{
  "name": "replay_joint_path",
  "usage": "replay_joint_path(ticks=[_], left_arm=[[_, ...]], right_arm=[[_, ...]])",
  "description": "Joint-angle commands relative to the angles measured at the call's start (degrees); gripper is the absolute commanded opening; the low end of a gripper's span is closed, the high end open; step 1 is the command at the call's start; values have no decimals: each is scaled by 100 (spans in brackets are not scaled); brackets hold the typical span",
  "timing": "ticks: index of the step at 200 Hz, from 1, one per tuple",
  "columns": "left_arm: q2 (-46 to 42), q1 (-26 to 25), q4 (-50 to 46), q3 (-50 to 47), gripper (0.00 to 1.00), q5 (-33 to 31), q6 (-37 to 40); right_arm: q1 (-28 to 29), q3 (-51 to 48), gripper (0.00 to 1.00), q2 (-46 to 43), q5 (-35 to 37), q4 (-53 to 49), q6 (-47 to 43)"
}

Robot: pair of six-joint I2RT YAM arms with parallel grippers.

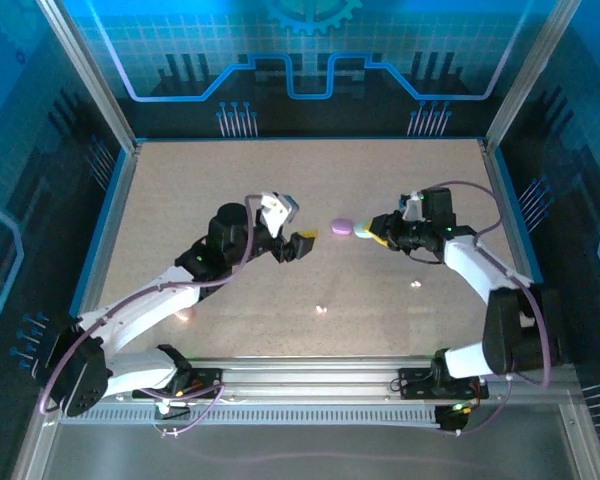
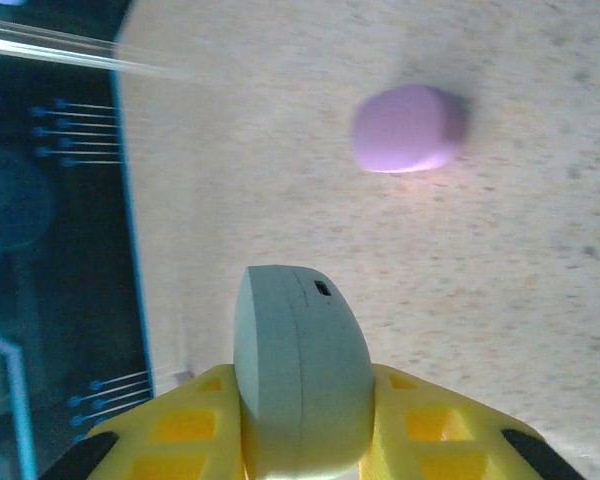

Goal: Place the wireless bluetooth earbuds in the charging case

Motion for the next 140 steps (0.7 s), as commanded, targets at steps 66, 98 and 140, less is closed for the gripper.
replay_joint_path(ticks=[66, 98, 140], left_arm=[[68, 822, -1577, 325, 71, -823, -1538], [-67, 926, -1503, 208, 71, -783, -1643], [-107, 955, -1417, 172, 70, -738, -1692]], right_arm=[[-64, 1262, 14, 1927, 150, -377, -940], [81, 1471, 16, 2315, -256, -506, -1020], [483, 1513, 18, 2428, -80, -646, -1165]])
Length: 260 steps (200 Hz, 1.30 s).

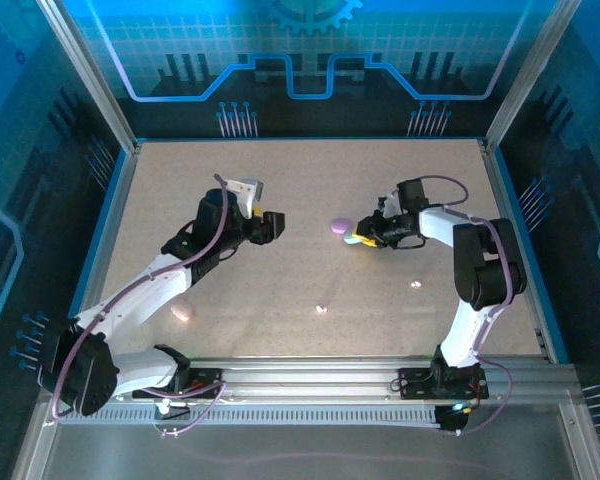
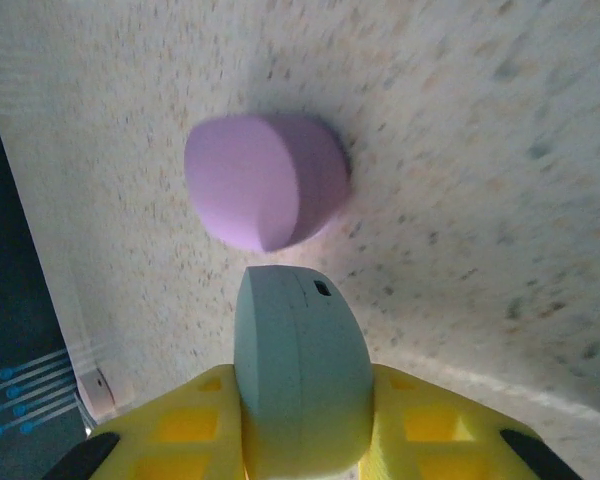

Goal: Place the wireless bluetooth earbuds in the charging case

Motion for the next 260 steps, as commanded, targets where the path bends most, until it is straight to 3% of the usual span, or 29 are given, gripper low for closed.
replay_joint_path(ticks=[1, 84, 137, 194, 226, 260], left_arm=[[-140, 53, 62, -93, 70, -13, -142], [-181, 62, 79, -93, 70, -4, -165], [-304, 71, 80, -180, 71, -222, -128], [-201, 94, -195, -44, 71, -548, -370], [-204, 239, -774, -74, 76, -1459, -1091], [-353, 859, -1588, -350, 81, -1881, -2252]], right_arm=[[244, 143, 18, 114, -19, -154, -187], [488, 184, 28, 538, 148, 121, 90], [492, 29, 45, 167, 591, -148, 3], [482, 140, 52, -176, 900, -632, -282], [490, -16, 55, -966, 926, -708, -331], [516, -197, 56, -1940, 858, -814, -485]])
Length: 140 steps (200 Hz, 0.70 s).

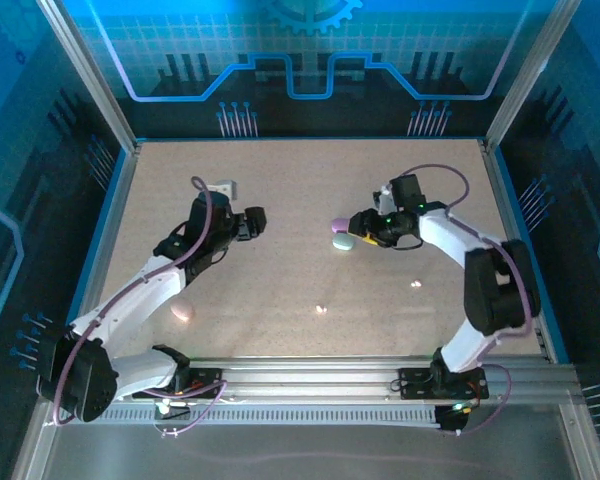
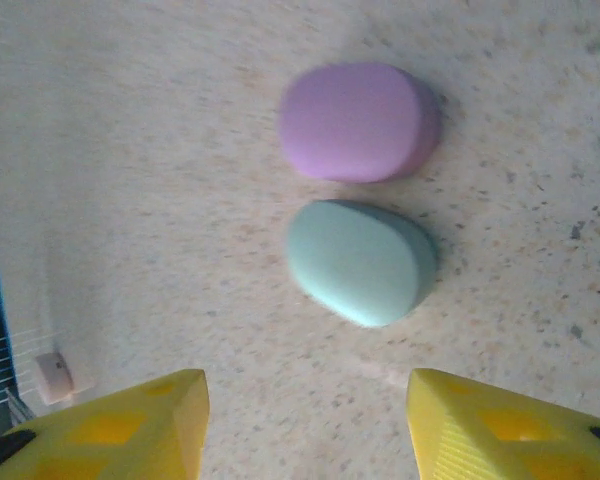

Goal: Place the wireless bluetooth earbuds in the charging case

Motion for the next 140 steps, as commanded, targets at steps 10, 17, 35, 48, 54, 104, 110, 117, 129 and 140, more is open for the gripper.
replay_joint_path(ticks=[10, 17, 35, 48, 54, 104, 110, 117, 129, 140], left_arm=[[-278, 669, -990, -403, 81, -627, -1446], [-369, 847, -1137, -539, 82, -687, -1772], [-629, 1281, -1489, -918, 82, -661, -2479], [-823, 1419, -1909, -1132, 81, -832, -3001], [-886, 1439, -2089, -1195, 81, -896, -3135], [-875, 1448, -3639, -1270, 82, -1603, -4201], [-835, 1446, -3755, -1270, 83, -1620, -4346], [-786, 1450, -3850, -1278, 83, -1643, -4498], [-725, 1445, -3865, -1336, 83, -1657, -4603], [-610, 1448, -3936, -1367, 82, -1628, -4805]], right_arm=[[87, -157, 56, -881, -68, -262, -288], [100, -167, 57, -1000, -99, -325, -316], [117, -219, 57, -1231, -221, -381, -341], [137, -254, 58, -1310, -359, -405, -377], [135, -245, 58, -1324, -410, -444, -404], [138, -230, 58, -1306, -611, -557, -560], [136, -217, 58, -1277, -625, -566, -580], [133, -205, 58, -1245, -638, -579, -598], [137, -180, 58, -1186, -666, -601, -616], [135, -177, 58, -1148, -680, -617, -622]])
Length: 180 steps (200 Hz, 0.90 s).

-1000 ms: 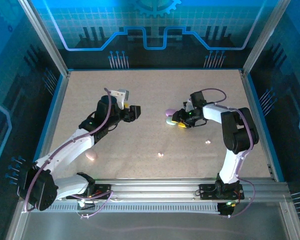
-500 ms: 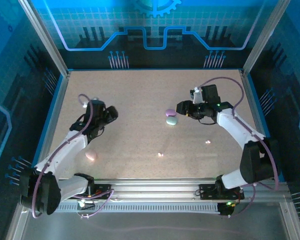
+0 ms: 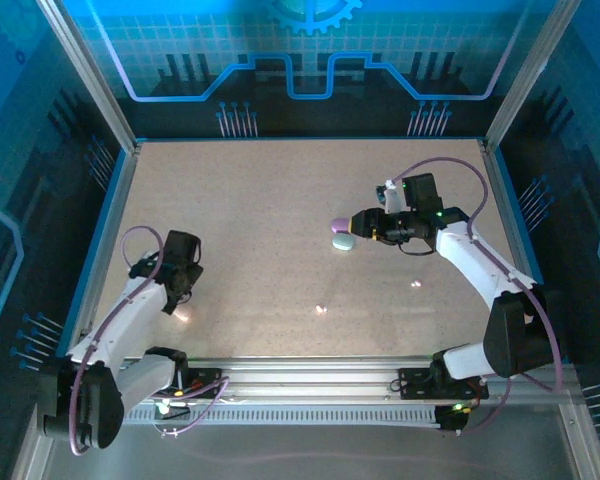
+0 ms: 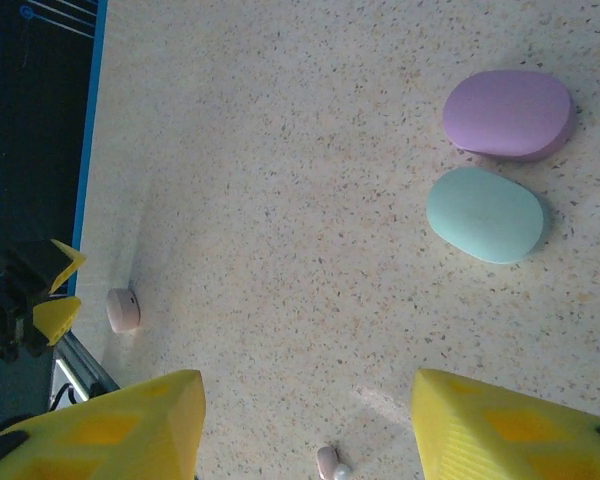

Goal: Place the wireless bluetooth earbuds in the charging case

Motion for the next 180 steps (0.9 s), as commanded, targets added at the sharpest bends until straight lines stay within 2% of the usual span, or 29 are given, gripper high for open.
replay_joint_path(ticks=[1, 16, 34, 52, 76, 104, 120, 151, 180], left_arm=[[188, 45, -607, -142, 82, -206, -714], [401, 45, -523, -147, 81, -12, -674], [652, 38, -348, -192, 75, 193, -669], [831, 42, -173, -259, 74, 387, -677], [1025, 39, 33, -417, 73, 539, -824], [1223, 37, 211, -476, 67, 609, -811], [1288, 37, 285, -489, 61, 601, -762], [1232, 41, 323, -372, 45, 564, -496], [1059, -17, 555, -155, 34, 645, 136]], right_arm=[[59, 2, 58, 108, -185, -174, -156], [65, 7, 58, 143, -201, -179, -154], [64, 10, 58, 169, -173, -177, -137], [64, 19, 58, 179, -176, -210, -133], [53, 36, 58, 180, -147, -224, -127], [48, 74, 58, 173, -162, -271, -127], [48, 73, 58, 171, -162, -272, -118], [50, 77, 58, 173, -170, -280, -107], [49, 74, 58, 187, -170, -280, -100]])
